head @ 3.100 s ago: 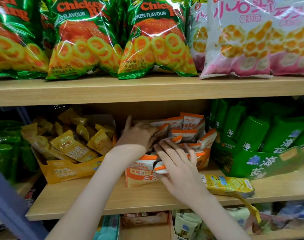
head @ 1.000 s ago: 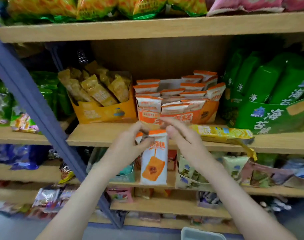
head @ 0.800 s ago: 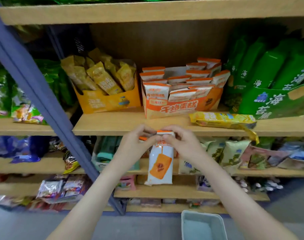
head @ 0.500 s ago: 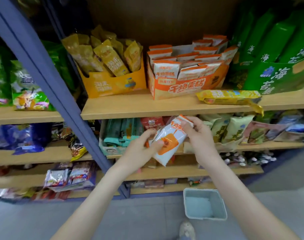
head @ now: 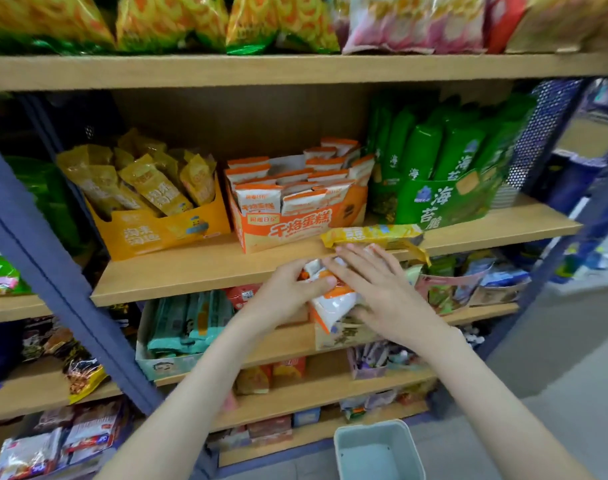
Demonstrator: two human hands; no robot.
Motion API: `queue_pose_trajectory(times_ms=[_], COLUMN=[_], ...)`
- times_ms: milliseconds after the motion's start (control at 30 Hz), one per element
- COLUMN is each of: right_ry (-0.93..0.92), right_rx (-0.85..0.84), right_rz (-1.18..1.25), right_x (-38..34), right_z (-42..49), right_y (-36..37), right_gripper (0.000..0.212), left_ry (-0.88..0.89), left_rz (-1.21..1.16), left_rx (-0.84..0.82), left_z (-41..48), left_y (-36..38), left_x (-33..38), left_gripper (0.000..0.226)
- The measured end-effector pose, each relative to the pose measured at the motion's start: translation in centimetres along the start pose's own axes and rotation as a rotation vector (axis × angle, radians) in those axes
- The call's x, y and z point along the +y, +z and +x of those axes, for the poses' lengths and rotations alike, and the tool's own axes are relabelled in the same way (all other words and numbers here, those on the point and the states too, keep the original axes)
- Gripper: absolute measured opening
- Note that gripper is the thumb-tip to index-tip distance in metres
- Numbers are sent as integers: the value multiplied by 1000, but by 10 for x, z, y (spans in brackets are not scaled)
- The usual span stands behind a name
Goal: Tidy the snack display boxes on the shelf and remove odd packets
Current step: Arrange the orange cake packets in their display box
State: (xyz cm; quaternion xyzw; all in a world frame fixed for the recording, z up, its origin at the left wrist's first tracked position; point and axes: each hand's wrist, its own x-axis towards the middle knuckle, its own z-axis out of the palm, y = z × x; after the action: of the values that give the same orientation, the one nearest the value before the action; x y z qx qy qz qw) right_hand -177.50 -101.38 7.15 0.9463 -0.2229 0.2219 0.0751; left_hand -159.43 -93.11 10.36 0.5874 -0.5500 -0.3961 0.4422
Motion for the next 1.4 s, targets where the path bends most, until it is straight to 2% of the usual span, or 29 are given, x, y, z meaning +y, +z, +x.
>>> queue_pose_trajectory(times_ms=[133, 200, 300, 367, 433, 533, 633, 733, 867, 1033, 1167, 1267, 1400], right_ry=[-2, -12, 33, 131, 228, 338, 376, 383, 480, 516, 471, 432, 349], right_rx=[179, 252, 292, 296, 294, 287, 276, 114, -26, 65, 101, 123, 184], right_rz=[-51, -87, -145, -169, -217, -255, -273, -226, -181, -197, -185, -132, -51], right_x=[42, 66, 111, 143, 176, 219, 242, 250, 256, 247, 228, 209, 168], right_z=[-7, -17, -40, -61, -81, -95, -90, -79, -73, -74, -74, -63, -26], right_y=[-9, -13, -18, -20, -18, -11, 3, 22, 31, 31, 30, 24, 13], right_gripper=[89, 77, 48, 44, 44, 40, 34, 45, 64, 60, 74, 79, 69], left_ry=[64, 83, 141, 213, 324, 517, 521, 455, 489, 535, 627, 700, 794], left_rz=[-4, -13, 119, 289, 585, 971, 1138, 1198, 1208, 1129, 1050, 1026, 1033], left_rx=[-9, -6, 43, 112, 181, 294, 350, 339, 341, 357, 397, 467, 640], left_z=[32, 50, 82, 104, 124, 146, 163, 172, 178, 175, 171, 166, 153], left_y=[25, 44, 80, 103, 122, 139, 144, 142, 139, 135, 131, 118, 80], left_x=[21, 29, 34, 30, 21, 7, -6, -16, -20, -23, -19, -15, -12], left_gripper=[28, 27, 26, 27, 44, 48, 50, 47, 44, 52, 51, 45, 33])
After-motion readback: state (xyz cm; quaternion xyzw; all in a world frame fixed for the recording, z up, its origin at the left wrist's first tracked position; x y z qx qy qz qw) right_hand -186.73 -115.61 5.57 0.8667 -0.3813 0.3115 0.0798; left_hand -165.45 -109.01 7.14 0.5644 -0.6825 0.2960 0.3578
